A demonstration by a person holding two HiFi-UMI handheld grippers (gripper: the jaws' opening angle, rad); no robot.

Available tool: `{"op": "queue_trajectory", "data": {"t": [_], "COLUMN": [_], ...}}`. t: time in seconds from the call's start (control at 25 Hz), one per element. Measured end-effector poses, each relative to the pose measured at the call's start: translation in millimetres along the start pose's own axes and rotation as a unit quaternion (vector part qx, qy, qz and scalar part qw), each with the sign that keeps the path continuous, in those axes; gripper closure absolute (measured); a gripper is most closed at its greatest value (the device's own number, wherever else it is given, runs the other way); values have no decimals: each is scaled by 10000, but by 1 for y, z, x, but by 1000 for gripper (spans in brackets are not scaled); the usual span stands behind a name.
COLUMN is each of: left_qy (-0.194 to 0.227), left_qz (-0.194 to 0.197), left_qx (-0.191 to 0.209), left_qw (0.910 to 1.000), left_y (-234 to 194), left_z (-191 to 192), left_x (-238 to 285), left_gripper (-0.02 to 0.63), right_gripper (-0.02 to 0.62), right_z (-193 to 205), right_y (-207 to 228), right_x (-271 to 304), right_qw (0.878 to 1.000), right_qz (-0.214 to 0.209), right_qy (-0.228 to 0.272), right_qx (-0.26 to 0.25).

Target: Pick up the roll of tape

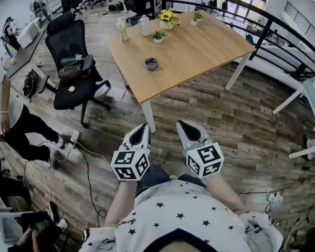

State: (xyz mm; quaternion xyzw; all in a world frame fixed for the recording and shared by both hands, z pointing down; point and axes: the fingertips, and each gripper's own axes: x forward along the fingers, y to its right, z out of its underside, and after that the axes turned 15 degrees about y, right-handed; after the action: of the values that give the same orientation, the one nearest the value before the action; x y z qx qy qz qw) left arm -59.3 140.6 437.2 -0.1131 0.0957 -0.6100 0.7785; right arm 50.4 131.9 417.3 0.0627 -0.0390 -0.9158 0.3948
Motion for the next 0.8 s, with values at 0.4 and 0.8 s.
{"op": "queue_trajectory", "data": {"t": [0.4,0.8], "left_qy": [20,-63], "left_qz": [-54,-128], "left_qx": [-30,81], "left_qw": [10000,9999], "left_y": [-2,-4], "left_z": [2,6], "left_x": [0,5], "left_gripper": [603,602], "right_gripper": [589,589], "right_z": [5,12], "right_y": [-1,6], "right_x": [-1,8], "right_qw": [10000,9995], "right_qz": [-36,-62], "right_qy": [-39,-121], "right_qx": [26,295]}}
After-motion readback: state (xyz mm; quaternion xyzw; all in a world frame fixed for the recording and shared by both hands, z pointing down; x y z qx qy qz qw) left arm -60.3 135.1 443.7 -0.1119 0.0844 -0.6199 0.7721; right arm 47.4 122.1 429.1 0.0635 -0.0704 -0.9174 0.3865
